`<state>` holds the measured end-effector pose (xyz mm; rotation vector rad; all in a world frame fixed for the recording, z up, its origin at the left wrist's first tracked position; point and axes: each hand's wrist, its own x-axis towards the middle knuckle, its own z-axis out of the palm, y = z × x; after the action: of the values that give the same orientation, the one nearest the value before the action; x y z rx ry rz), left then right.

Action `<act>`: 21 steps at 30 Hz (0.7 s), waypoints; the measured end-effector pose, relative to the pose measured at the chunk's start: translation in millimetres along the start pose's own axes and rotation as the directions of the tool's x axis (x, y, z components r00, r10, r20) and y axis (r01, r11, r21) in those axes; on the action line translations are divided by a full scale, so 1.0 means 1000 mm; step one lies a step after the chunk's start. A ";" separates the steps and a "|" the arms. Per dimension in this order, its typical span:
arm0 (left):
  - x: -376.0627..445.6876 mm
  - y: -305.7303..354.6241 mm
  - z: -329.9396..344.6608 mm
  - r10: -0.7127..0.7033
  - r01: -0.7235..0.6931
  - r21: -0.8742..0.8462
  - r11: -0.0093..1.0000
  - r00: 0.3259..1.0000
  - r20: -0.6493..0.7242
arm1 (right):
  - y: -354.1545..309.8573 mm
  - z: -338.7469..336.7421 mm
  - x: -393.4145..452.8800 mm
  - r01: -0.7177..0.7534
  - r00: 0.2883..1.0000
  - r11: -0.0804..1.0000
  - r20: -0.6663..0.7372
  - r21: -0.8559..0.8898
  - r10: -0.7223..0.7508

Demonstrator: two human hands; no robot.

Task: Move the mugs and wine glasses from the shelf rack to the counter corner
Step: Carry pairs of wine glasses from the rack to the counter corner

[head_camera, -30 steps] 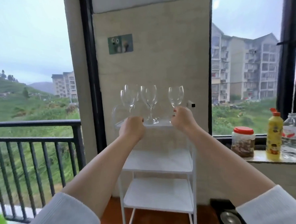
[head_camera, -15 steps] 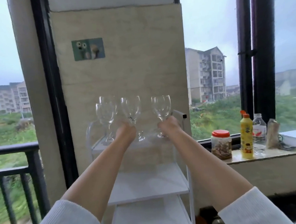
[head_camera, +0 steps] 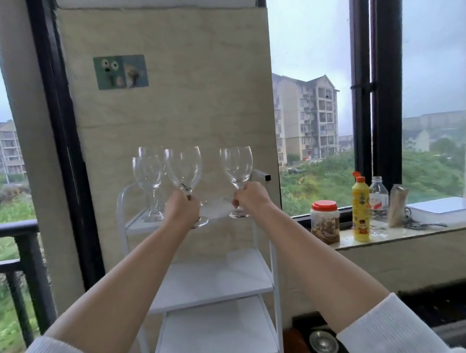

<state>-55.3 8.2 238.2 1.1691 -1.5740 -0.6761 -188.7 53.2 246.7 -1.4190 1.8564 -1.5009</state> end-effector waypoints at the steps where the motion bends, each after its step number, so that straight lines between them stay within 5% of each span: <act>1: -0.007 0.001 -0.002 0.017 -0.017 -0.002 1.000 1.000 -0.021 | 0.001 -0.002 -0.005 0.005 1.000 1.000 0.006 0.025 -0.005; 8: -0.072 -0.003 0.001 0.000 -0.001 -0.088 0.996 1.000 -0.006 | 0.008 -0.043 -0.065 -0.019 0.998 0.985 0.069 0.171 0.008; 17: -0.172 0.013 0.050 -0.026 0.051 -0.158 0.986 0.987 0.157 | 0.058 -0.129 -0.180 -0.117 0.981 0.956 -0.118 0.268 0.153; 21: -0.234 0.040 0.100 0.036 0.029 -0.172 0.985 0.931 0.363 | 0.089 -0.185 -0.246 -0.174 0.927 0.912 -0.250 0.370 0.278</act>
<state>-160.3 225.3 148.4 0.9452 -1.7805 -1.0555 -267.5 352.5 163.3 -0.8198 1.7346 -1.8800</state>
